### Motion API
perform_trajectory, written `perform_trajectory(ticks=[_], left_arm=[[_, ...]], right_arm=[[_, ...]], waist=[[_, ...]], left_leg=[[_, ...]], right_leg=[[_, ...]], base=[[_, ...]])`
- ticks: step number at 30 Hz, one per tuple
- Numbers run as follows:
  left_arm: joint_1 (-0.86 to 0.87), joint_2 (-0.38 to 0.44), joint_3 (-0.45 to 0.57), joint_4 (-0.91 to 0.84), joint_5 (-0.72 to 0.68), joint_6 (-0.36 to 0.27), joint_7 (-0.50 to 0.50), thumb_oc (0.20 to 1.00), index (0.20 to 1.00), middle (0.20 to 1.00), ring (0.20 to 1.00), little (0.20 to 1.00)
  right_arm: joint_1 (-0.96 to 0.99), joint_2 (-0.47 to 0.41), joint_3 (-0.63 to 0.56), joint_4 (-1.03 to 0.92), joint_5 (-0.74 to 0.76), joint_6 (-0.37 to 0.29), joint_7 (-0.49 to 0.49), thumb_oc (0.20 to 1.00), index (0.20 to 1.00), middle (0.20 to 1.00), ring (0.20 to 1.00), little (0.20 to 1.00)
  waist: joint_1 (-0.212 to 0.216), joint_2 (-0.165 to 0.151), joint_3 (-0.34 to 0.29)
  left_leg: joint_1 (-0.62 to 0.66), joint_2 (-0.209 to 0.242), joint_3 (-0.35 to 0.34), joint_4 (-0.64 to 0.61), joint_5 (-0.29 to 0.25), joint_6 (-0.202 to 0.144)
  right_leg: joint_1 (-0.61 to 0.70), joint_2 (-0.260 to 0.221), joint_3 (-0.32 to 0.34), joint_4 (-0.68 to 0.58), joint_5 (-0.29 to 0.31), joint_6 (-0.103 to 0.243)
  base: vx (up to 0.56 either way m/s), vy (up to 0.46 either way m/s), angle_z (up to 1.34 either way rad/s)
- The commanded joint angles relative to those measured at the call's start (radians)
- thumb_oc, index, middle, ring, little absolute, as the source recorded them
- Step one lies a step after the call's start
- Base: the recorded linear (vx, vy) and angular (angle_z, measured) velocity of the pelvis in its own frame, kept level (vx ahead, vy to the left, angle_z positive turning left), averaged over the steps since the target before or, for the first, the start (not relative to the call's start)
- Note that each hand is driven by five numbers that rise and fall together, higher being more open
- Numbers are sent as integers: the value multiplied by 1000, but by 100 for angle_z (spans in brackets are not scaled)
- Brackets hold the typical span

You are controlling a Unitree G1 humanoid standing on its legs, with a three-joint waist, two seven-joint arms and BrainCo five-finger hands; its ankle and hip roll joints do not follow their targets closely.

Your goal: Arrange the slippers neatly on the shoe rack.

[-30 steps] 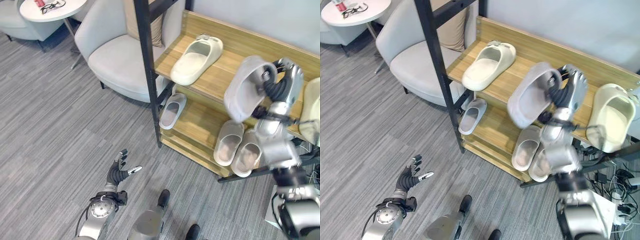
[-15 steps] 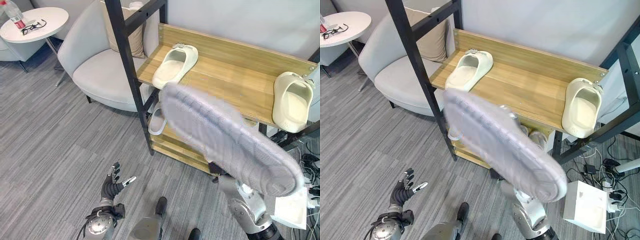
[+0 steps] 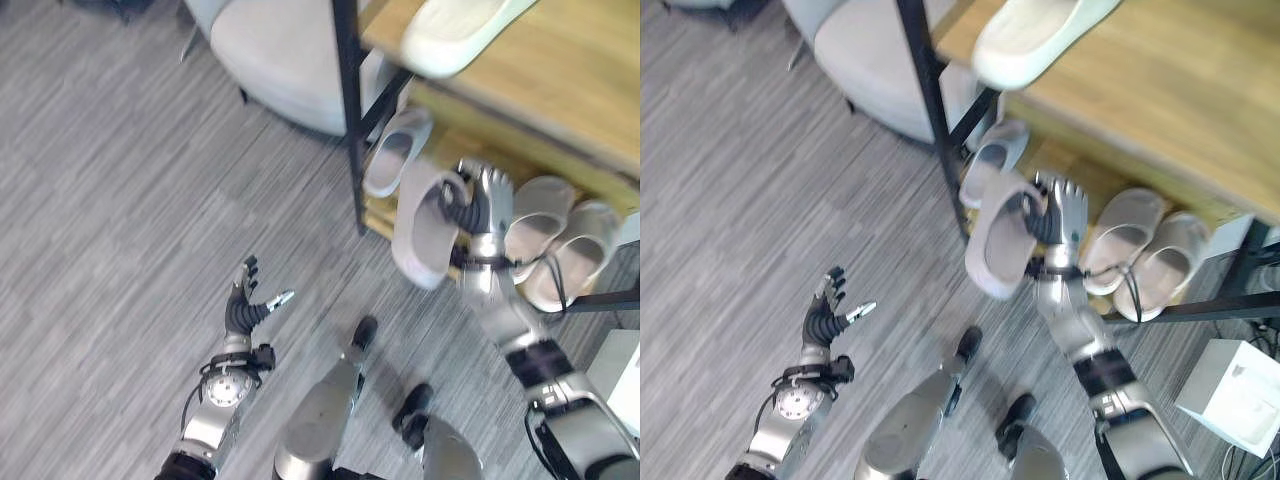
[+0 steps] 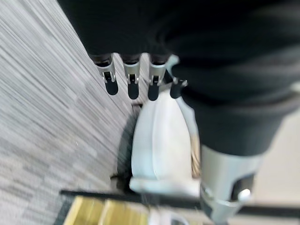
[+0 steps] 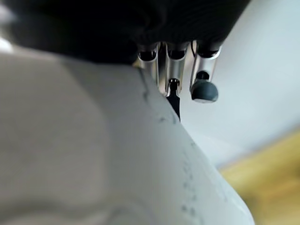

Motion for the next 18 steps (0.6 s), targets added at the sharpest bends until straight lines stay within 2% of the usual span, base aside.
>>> perform_trajectory(ticks=[1,3,4,6,10,18], left_arm=[[22,35,5,-94,45,-86,4,1000,1000,1000,1000,1000],[11,40,-4,-105,52,-90,2,1000,1000,1000,1000,1000],[6,44,-12,-125,50,-95,-6,1000,1000,1000,1000,1000],[-5,52,-18,-154,51,-103,-9,1000,1000,1000,1000,1000],[-26,57,-25,-185,53,-106,5,1000,1000,1000,1000,1000],[-95,62,-52,-206,69,-109,20,1000,1000,1000,1000,1000]], right_arm=[[-18,-72,-28,-50,-44,32,-101,200,200,200,200,200],[-52,-118,-39,-16,-41,48,-108,200,200,200,200,200],[-74,-160,-45,21,-40,67,-116,200,200,200,200,200],[-113,-234,-52,90,-30,91,-127,200,200,200,200,200],[-181,-306,-44,186,13,114,-155,200,200,200,200,200],[-270,-331,28,343,44,154,-153,200,200,200,200,200]], waist=[[11,-58,-49],[17,-63,-38],[20,-72,-27],[22,-76,-12],[25,-80,-4],[25,-78,14]], left_leg=[[-20,50,-37,174,-207,-28],[-43,47,-37,189,-212,-28],[-61,49,-38,213,-247,-30],[-104,43,-43,242,-259,-32],[-151,38,-47,260,-264,-34],[-197,29,-50,278,-279,-32]], right_leg=[[15,-112,19,-49,62,81],[-4,-112,21,-31,55,80],[-18,-112,31,-7,24,83],[-56,-116,32,28,4,80],[-97,-118,28,54,-11,77],[-134,-121,25,77,-26,76]], base=[[6,6,14],[59,-10,14],[110,-40,14],[78,-12,5],[28,7,7],[31,1,4]])
